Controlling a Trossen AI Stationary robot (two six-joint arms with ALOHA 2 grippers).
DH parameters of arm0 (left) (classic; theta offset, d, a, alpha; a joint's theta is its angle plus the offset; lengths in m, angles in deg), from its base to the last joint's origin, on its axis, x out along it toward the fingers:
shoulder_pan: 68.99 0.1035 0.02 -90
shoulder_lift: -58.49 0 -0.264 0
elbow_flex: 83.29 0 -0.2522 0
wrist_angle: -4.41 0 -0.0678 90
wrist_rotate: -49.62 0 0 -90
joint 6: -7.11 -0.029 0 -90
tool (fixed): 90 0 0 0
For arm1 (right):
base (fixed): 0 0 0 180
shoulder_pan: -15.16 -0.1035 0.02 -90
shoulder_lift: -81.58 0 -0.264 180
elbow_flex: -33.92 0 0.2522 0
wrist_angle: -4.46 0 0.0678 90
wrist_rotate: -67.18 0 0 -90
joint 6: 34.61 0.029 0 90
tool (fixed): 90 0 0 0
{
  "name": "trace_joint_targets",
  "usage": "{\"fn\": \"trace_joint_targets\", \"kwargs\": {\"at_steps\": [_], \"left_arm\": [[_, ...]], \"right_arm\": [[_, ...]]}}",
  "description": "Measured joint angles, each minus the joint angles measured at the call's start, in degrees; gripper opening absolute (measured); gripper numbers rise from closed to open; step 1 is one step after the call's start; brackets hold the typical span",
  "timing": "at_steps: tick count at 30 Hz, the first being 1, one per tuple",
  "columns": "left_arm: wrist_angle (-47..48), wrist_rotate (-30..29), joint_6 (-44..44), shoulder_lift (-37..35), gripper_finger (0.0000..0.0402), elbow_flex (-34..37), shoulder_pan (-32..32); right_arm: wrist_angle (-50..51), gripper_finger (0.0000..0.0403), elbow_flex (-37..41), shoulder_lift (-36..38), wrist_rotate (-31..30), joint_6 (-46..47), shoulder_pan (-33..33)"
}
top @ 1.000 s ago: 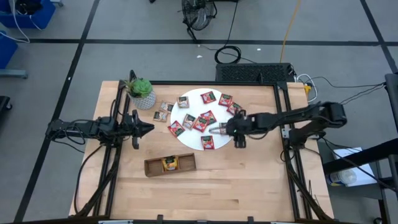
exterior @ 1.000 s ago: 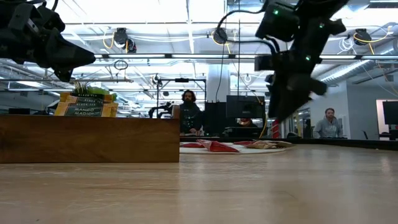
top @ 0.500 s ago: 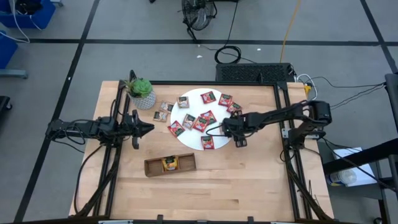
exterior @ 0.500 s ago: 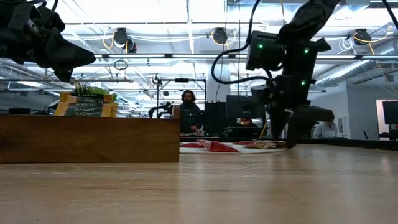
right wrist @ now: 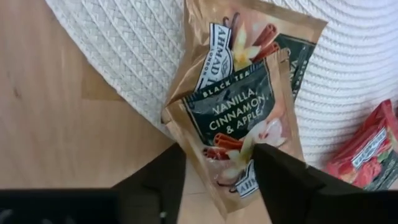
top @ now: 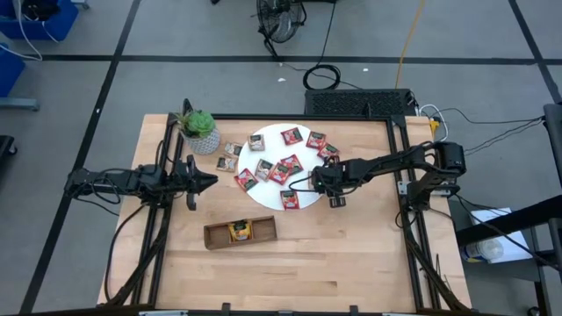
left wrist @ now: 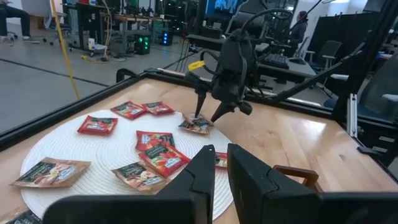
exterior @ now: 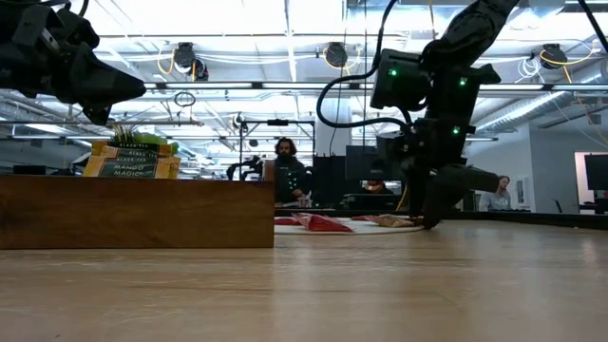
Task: Pick & Place Tea
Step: Put the brown tea bag into the right section of the wooden organizer
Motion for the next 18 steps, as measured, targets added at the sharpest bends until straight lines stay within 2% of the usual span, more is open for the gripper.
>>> {"fn": "trace_joint_targets", "kwargs": {"at_steps": [10,18], "left_arm": [[0.0,0.0,0.0,0.0,0.0047,0.0,0.0],[0.0,0.0,0.0,0.0,0.0047,0.0,0.0]], "right_arm": [[1.1,0.0016,0.0,0.0,2.0,4.4,-0.3],[0.6,0.0001,0.0,0.0,-1.6,5.4,-3.5]]}}
